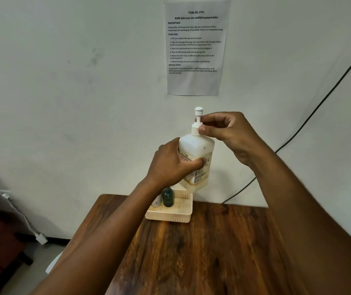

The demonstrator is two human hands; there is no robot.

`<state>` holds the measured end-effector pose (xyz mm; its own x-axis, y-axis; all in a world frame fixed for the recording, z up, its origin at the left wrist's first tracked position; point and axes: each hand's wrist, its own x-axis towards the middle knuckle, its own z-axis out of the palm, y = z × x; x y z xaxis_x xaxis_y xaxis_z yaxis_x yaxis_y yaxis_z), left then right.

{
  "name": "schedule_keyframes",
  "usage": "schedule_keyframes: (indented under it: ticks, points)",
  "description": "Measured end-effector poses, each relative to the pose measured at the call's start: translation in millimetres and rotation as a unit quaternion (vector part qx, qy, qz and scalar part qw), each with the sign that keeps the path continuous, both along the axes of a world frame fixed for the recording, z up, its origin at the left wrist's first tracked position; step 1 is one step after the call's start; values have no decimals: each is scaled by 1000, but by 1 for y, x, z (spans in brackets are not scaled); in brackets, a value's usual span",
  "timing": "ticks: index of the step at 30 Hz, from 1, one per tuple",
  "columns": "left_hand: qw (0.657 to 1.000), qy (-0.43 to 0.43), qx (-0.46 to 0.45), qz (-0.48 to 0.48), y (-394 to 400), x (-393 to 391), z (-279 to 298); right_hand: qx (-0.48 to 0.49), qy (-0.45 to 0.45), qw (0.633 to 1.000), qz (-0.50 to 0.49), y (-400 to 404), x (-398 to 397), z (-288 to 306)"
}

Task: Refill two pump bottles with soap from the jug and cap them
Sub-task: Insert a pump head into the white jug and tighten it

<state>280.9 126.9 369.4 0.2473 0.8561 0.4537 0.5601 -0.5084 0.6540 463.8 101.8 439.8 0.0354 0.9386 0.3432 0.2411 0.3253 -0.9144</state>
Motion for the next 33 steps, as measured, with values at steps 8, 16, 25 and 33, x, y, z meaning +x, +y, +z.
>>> schedule_keyframes:
  ticks: [8, 16, 25, 33]
  points:
    - [1000, 6, -3, 20, 0, 3, -4, 0, 19, 999, -46, 3, -6, -13]
    - [1000, -15, -4, 11, -2, 7, -4, 37, 20, 994, -100, 4, -16, -20]
    - [1000, -8, 8, 0, 0, 6, 0, 27, 19, 999, 6, 3, 3, -10]
    - [1000, -10, -3, -4, 3, 7, -7, 5, 14, 1000, 28, 7, 10, -15]
